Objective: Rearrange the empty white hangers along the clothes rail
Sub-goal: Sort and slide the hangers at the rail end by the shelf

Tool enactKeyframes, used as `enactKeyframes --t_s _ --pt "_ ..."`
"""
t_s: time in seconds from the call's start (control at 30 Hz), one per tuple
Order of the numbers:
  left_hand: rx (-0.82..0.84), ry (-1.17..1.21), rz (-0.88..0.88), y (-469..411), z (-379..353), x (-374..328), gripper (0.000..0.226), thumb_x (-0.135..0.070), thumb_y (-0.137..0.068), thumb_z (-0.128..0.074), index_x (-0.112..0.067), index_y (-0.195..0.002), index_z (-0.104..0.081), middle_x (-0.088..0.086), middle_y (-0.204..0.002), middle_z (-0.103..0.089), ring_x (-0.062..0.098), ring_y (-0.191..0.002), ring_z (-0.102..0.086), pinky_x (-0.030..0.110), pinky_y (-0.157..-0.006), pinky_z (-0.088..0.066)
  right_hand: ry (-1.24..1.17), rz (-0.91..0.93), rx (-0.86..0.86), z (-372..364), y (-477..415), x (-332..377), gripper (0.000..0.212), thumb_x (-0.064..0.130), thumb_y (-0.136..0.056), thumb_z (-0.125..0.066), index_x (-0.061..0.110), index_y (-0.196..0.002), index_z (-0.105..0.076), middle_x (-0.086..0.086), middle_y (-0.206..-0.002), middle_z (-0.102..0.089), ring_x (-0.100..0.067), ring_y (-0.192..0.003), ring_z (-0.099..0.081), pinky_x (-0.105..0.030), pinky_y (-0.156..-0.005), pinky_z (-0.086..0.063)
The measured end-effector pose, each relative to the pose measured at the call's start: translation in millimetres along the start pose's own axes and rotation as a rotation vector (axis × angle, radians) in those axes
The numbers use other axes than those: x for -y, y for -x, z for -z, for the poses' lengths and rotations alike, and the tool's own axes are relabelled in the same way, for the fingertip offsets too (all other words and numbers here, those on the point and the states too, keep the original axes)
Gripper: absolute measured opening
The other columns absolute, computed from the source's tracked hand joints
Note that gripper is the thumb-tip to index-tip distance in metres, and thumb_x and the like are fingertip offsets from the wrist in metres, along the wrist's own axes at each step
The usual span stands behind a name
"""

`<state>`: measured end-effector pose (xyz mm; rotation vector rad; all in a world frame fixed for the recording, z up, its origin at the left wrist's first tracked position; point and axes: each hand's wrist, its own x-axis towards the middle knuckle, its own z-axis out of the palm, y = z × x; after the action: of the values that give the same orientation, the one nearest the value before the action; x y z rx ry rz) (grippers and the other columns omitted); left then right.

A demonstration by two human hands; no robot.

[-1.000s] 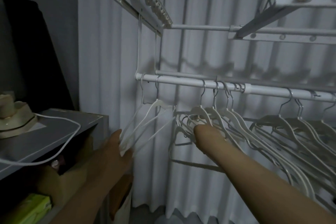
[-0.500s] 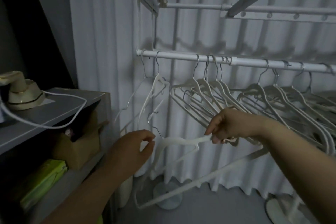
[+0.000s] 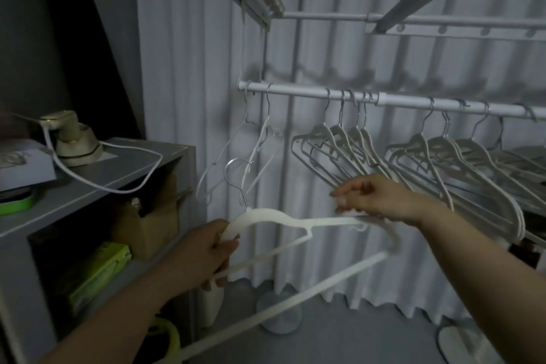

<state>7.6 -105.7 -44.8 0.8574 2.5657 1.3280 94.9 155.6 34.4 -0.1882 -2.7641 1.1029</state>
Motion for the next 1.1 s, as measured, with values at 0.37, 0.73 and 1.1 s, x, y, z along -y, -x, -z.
enactKeyframes --t_s 0.37,0.73,1.1 --pt "-0.112 -0.265 0.11 -11.4 14.0 -43.9 0.021 -0.018 -0.093 -0.041 -0.002 -0.099 -0.053 0.012 -0.087 -0.061 0.022 -0.07 -0.056 0.036 -0.067 -0.051 0.706 -0.017 -0.504 -7.4 -49.5 -16.3 0.048 0.023 -0.085 -0.057 0.012 -0.13 -0.048 -0.01 -0.137 -0.048 -0.031 -0.128 -0.037 -0.034 -0.104 -0.029" --pt "-0.266 -0.696 0.04 -108.8 -9.6 -95.1 0.025 -0.013 -0.097 -0.033 -0.002 -0.117 -0.042 0.016 -0.111 -0.059 0.028 -0.097 -0.059 0.028 -0.067 -0.038 0.178 -0.092 -0.369 11.2 -94.9 -40.9 0.052 -0.001 -0.086 -0.044 0.01 -0.136 -0.033 -0.019 -0.127 -0.053 -0.036 -0.111 -0.055 -0.039 -0.087 -0.047" --pt "-0.352 -0.771 0.112 -203.7 -21.6 -127.9 0.033 -0.012 -0.094 -0.038 0.0 -0.125 -0.039 0.019 -0.126 -0.051 0.033 -0.114 -0.051 0.037 -0.09 -0.043 -0.11 -0.041 -0.235 19.6 -111.8 -70.2 0.058 0.007 -0.091 -0.046 0.016 -0.142 -0.021 0.0 -0.121 -0.045 -0.015 -0.091 -0.05 -0.006 -0.052 -0.041"
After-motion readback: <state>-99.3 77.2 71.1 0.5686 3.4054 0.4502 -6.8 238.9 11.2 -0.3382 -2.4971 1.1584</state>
